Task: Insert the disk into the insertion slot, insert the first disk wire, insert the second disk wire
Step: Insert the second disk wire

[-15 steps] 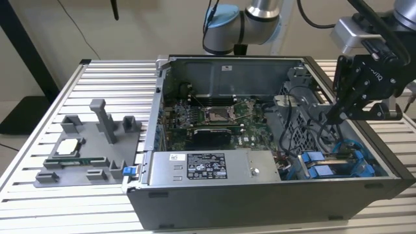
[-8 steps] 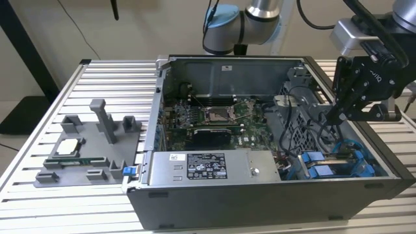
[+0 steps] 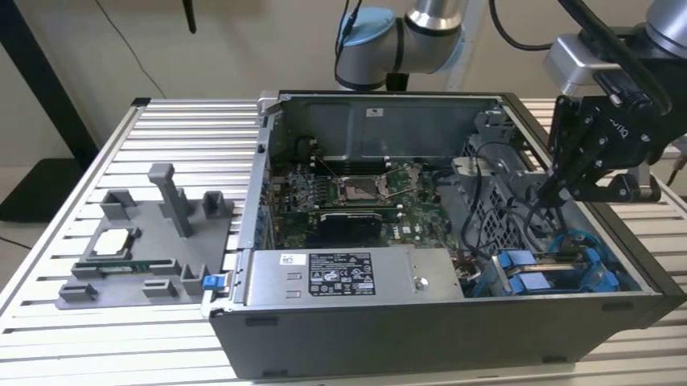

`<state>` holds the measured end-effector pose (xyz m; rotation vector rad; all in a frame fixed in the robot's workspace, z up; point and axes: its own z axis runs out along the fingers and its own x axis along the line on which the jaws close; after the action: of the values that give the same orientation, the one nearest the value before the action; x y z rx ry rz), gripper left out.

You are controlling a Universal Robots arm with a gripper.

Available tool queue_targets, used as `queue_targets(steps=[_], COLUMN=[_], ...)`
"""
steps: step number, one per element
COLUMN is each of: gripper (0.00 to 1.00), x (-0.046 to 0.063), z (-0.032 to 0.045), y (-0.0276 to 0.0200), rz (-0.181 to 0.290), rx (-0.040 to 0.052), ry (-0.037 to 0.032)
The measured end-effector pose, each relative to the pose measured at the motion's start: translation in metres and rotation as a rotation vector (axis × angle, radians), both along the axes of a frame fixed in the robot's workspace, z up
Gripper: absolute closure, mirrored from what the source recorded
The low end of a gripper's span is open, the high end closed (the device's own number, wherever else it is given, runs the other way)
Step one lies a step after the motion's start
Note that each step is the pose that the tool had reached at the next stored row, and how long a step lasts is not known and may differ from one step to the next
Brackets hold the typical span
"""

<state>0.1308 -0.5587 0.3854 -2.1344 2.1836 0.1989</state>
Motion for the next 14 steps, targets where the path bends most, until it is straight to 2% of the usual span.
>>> queue_targets(steps=[9,11,14], gripper=[1.0,1.0,1.0], x=[0.0,0.0,0.0], z=[-0.0124,-0.0152,-0.0167], y=[-0.0011,-0.0033,-0.0092], rz=[0.0,0.0,0.0], rx=[0.0,-0.0003,-0.0001], ry=[-0.0004,-0.0004,-0.0004])
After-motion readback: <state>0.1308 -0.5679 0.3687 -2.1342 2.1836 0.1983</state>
